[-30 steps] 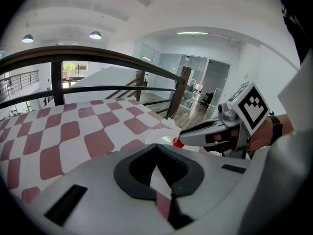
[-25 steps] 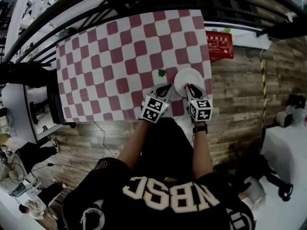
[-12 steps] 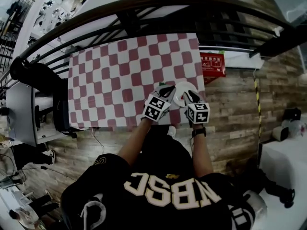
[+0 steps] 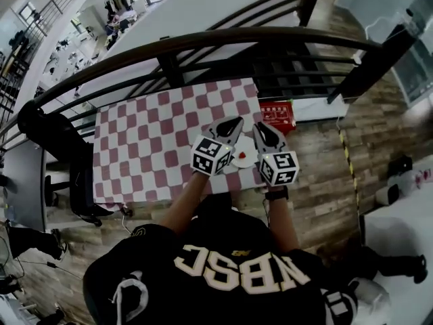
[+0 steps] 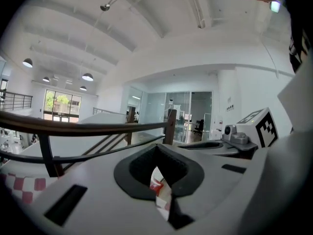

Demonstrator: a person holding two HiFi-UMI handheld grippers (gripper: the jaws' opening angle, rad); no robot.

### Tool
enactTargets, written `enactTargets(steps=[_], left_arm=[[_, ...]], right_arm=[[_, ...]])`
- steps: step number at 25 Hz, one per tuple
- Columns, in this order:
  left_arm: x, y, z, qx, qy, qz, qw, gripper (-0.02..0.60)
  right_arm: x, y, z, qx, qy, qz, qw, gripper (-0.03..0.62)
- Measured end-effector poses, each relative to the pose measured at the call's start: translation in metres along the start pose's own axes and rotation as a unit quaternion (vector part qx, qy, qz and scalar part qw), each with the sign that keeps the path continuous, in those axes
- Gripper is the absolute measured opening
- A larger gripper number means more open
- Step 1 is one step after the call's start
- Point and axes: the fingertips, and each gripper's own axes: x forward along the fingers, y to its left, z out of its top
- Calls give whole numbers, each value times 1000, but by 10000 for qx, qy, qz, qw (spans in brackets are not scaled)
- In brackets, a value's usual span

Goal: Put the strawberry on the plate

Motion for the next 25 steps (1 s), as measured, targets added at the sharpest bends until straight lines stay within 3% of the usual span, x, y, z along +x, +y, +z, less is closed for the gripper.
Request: enactTargets(steps=[5, 10, 25], left_arm=[[-8, -22, 58, 290, -603, 53, 9977, 15], [-9, -36, 84, 461, -867, 144, 9951, 15], [-10, -66, 89, 486, -1065, 147, 9930, 15]], right_arm=[[-32, 4, 65, -319, -793, -204, 9961, 32], [-55, -2, 98, -549, -1124, -458, 9911, 18], [-79, -17, 101, -632, -1175, -789, 9879, 18]])
